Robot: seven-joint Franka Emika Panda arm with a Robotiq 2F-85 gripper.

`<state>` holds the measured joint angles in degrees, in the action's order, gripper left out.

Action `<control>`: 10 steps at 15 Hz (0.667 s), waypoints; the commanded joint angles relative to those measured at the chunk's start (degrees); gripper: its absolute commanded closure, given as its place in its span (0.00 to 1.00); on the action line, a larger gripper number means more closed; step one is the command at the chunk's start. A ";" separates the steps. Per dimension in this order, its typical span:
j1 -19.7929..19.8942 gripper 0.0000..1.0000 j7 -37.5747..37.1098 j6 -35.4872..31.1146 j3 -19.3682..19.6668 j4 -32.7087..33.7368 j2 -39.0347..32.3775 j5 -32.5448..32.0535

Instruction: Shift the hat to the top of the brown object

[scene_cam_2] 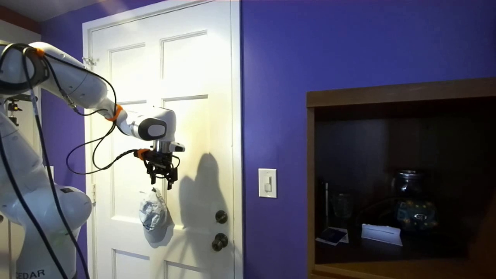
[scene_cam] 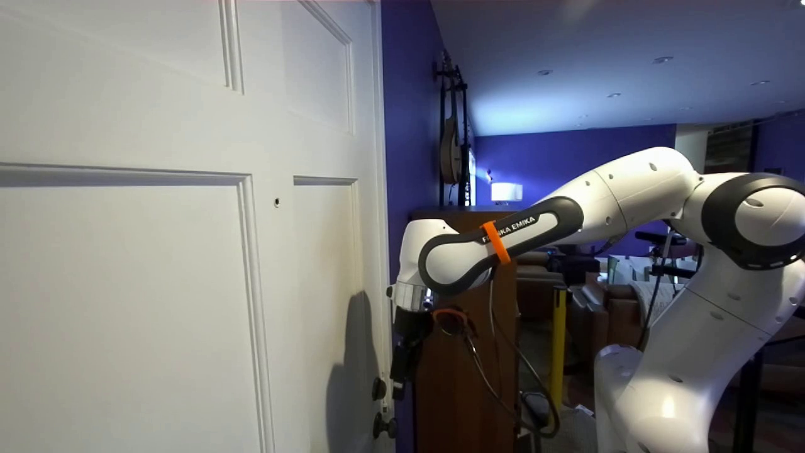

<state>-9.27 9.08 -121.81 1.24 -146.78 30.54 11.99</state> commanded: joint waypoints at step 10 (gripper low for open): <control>-7.89 0.00 5.15 -15.35 -1.94 -4.84 -5.31 12.13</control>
<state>-14.65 10.52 -132.26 -0.59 -149.99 28.23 19.66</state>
